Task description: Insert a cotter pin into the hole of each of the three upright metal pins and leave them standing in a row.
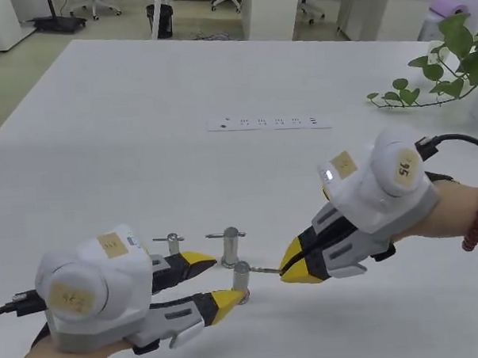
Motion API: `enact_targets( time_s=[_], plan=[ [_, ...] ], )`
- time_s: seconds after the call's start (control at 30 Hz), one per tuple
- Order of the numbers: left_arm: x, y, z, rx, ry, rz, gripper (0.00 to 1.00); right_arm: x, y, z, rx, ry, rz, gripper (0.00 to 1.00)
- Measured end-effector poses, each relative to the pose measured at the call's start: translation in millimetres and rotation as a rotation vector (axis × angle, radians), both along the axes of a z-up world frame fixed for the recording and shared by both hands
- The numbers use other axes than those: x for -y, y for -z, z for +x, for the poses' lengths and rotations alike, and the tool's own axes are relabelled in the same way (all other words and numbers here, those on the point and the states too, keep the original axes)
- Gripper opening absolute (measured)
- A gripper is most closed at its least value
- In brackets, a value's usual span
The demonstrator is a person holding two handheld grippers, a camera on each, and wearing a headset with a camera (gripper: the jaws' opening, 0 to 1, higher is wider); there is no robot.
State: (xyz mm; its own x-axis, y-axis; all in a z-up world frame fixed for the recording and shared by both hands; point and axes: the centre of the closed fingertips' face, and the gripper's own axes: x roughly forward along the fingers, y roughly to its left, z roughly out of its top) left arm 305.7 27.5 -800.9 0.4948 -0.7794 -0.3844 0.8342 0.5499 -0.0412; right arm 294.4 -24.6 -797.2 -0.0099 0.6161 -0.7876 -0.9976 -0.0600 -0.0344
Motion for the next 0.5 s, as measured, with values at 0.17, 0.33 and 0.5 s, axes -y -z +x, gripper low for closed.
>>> enact_targets(
  time_s=[0.17,0.33,0.5],
  plan=[
    [3.6,7.3,3.3,-0.001,-0.011,0.023,0.30,4.6,6.8,6.7,0.011,0.012,-0.029,0.03],
    [5.9,13.6,8.2,-0.002,-0.023,0.042,0.27,6.8,14.1,11.8,0.019,0.015,-0.056,0.03],
    [9.7,17.8,11.5,-0.012,-0.031,0.042,0.24,7.1,18.8,16.3,0.027,0.015,-0.071,0.03]
  ],
)
